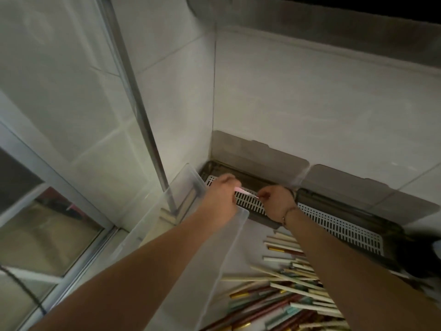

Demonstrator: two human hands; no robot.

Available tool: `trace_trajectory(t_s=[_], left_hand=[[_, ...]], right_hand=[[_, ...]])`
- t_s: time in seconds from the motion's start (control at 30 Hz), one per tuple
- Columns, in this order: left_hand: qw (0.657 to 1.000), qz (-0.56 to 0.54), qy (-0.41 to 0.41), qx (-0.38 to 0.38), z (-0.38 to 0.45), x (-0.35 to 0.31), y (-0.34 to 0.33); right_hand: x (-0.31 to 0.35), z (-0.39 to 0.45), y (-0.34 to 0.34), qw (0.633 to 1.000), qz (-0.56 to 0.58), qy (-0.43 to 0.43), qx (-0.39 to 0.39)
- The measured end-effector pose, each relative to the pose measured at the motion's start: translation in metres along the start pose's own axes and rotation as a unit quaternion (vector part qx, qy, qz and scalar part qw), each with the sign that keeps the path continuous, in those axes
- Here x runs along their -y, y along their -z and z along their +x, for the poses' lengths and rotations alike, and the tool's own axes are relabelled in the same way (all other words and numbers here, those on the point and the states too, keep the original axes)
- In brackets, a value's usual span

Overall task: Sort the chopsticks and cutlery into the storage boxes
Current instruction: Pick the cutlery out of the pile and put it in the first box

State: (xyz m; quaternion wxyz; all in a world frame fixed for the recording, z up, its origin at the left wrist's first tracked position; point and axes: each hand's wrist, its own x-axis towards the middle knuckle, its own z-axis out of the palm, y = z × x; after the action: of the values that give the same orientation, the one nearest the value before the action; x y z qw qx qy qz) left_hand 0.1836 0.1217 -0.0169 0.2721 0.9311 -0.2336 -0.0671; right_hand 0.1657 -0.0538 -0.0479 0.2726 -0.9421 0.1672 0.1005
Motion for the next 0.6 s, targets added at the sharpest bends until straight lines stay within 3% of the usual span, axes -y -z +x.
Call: trace_trajectory(t_s=[0.07, 0.17, 0.4, 0.6], left_hand=[[0.989, 0.135, -0.028, 0.047, 0.001, 0.007, -0.003], [0.972, 0.212, -0.058, 0.089, -0.002, 0.013, -0.005], [0.956, 0.25, -0.106, 0.111, -0.01, 0.019, -0.009], [0.964, 0.215, -0.106, 0.112, -0.01, 0.015, -0.004]], right_hand=[[0.0, 0.011, -0.012, 0.999, -0.006, -0.02, 0.025], [0.0, 0.02, -0.027, 0.998, 0.011, -0.037, 0.044], [0.004, 0.034, -0.032, 0.993, 0.005, -0.02, 0.118], [-0.001, 0.027, -0.026, 0.996, 0.02, 0.017, 0.081]])
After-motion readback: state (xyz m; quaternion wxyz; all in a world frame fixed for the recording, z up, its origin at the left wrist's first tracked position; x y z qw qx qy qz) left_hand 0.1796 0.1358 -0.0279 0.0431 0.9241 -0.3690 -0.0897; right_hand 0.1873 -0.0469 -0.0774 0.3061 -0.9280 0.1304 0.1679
